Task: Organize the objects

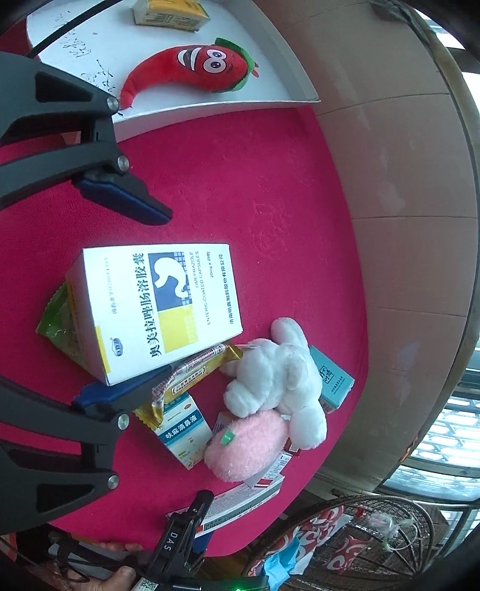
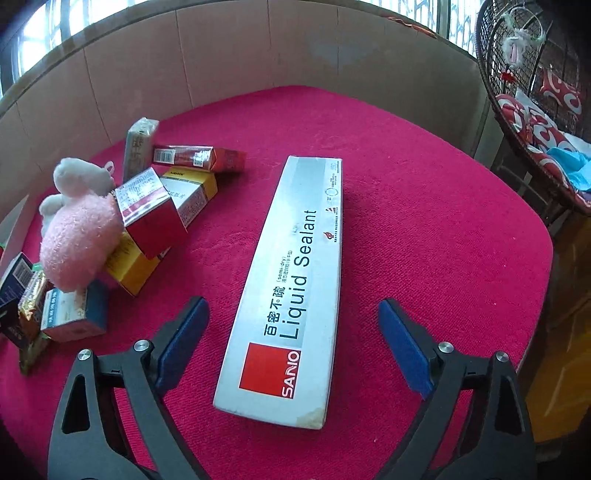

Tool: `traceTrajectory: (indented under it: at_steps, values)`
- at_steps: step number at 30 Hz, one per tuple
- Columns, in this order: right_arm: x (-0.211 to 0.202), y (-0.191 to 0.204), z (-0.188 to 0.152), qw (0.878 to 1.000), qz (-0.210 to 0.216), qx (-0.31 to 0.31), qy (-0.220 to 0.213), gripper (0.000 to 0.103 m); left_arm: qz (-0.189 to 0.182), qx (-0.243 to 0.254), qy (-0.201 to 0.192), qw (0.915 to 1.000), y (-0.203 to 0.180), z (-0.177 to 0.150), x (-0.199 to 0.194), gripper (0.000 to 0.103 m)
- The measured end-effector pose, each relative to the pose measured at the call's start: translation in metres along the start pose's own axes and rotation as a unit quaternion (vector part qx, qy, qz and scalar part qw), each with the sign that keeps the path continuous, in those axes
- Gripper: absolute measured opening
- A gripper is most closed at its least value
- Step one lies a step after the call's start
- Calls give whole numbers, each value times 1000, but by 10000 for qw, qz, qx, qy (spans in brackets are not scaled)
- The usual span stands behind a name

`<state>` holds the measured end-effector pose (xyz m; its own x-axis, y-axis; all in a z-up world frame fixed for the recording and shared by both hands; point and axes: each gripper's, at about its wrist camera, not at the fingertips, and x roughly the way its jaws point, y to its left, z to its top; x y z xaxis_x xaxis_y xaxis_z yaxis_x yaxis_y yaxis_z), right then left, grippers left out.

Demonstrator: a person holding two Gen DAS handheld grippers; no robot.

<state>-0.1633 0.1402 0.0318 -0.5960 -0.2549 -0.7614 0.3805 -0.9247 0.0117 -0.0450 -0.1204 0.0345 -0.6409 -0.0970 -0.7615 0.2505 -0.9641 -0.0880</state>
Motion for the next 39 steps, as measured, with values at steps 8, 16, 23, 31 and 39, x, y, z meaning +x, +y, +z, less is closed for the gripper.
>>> traceTrajectory:
  at_steps: [8,16,23,31,39]
  values:
    - [-7,1,-2,9996,-60,-233,-172,44,60,-179,-202,9996,5,-9,-8,50]
    - [-34,-18,-2,9974,74,251,-670,43,197,-23,-766,9969,-8,-13,-39,50]
    - [-60,-19,6,9930,296,402,-1069,43,336,183,-1093,9933,-18,-7,-58,50]
    - [-71,7,13,9884,787,54,-1296,43,431,52,-1302,9905,-11,-7,-73,50]
    - [-87,32,10,9838,972,-245,-1484,43,588,-87,-1442,9878,-1,-9,-82,50]
